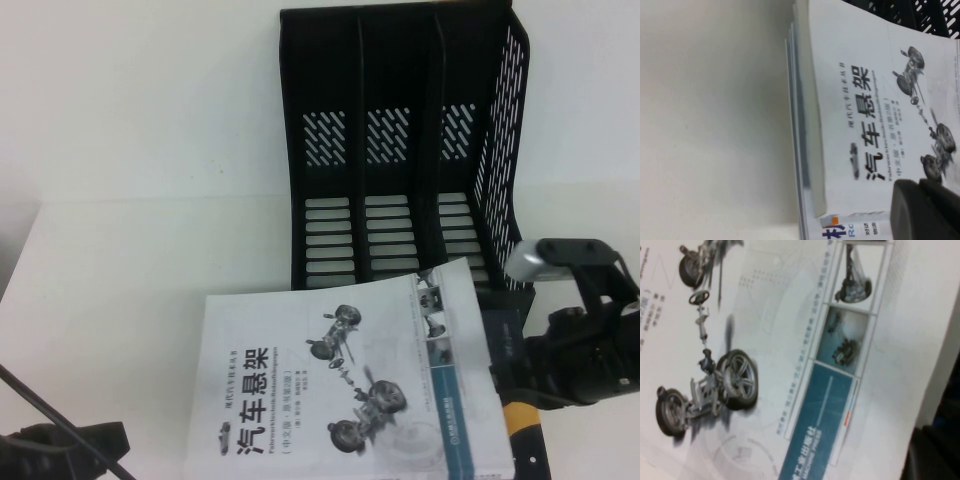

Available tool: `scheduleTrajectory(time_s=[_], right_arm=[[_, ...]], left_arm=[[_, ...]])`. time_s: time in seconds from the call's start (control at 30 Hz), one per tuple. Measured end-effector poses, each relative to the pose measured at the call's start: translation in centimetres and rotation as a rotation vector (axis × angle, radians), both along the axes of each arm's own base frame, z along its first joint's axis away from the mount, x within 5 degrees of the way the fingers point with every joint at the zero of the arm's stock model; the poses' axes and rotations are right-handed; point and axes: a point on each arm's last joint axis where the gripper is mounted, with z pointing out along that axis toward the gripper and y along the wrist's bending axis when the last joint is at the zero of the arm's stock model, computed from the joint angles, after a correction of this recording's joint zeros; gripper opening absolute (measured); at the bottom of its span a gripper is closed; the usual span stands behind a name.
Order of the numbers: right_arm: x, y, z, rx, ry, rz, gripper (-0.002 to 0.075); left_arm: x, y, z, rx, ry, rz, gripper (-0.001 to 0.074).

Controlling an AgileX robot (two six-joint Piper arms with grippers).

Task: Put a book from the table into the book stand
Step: Push book with right arm

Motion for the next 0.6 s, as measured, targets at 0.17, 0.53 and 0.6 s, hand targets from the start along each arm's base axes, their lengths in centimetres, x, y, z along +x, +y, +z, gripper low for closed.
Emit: scheduleTrajectory(time_s=[0.17,0.53,0.6], right_arm=[[0.4,0.9,0.0,0.010,0.003,0.018,-0.0001],[0.5,1.0,-0.1,0.000,0.003,0.027,-0.0001],[0.4,0.8,0.1,-0.009,-0.012,0.035,-0.0001]], left_arm=[[0.0,-0.1,0.1,-0.034,0.003,0.004,-0.0004],[0.2,-0.3,2.0,-0.067,-0.046,0.007,-0.0004],[0.3,-0.3,2.5,-0.069,-0.058,0.003,-0.0004]])
